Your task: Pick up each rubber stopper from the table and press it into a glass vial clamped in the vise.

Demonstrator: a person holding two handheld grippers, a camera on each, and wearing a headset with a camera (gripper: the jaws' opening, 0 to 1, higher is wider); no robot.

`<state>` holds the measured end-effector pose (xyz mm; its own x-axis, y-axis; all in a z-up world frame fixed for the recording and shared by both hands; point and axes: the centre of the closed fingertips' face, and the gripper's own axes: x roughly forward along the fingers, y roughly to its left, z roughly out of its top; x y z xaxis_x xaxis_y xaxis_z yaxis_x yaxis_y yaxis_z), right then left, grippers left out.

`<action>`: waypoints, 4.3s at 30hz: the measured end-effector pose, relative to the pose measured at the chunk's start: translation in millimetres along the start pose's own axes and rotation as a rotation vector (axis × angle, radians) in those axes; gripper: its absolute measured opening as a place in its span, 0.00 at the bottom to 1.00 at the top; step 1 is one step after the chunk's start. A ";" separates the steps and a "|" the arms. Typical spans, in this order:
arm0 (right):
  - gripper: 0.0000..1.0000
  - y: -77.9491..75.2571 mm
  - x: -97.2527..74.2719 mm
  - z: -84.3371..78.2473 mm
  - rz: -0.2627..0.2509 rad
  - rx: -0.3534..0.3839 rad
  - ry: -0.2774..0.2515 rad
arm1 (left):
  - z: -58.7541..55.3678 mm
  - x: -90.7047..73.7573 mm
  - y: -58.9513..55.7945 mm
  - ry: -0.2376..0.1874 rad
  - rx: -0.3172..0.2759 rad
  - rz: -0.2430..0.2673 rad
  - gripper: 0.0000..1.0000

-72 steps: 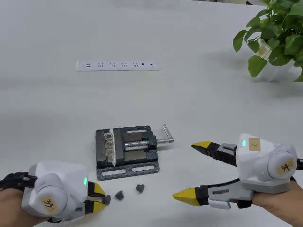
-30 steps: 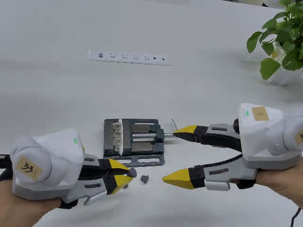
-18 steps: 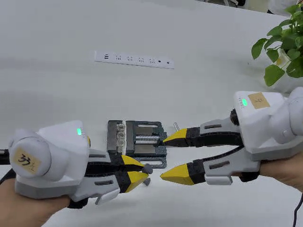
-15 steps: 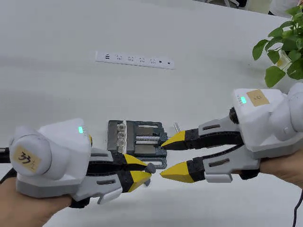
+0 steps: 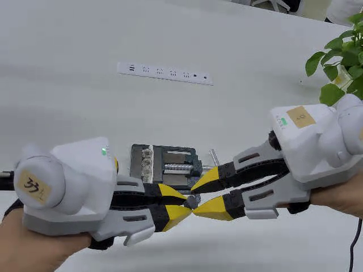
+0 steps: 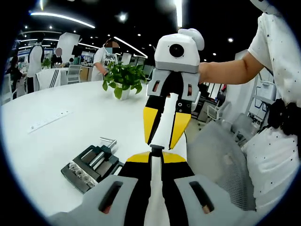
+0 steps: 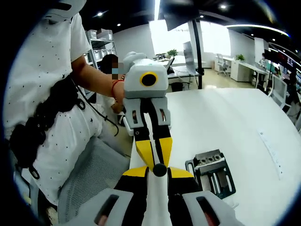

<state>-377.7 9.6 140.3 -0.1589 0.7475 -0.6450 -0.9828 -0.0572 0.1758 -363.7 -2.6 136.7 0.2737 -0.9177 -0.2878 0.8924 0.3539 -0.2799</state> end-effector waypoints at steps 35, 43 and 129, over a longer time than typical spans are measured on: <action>0.06 5.4 -1.9 -2.4 0.046 -0.019 0.040 | -1.2 -0.7 -7.3 0.027 0.015 -0.059 0.03; 0.05 4.7 -2.2 -1.3 0.048 -0.029 0.041 | -1.1 -1.7 -5.2 0.006 -0.015 -0.065 0.03; 0.05 -140.6 55.2 9.3 -0.172 -0.062 0.333 | -52.7 -69.0 85.9 -0.012 0.152 0.242 0.76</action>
<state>-247.4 65.1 86.9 -0.0031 0.4942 -0.8694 -1.0000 0.0030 0.0053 -324.8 100.6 84.2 0.4883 -0.8124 -0.3188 0.8441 0.5324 -0.0639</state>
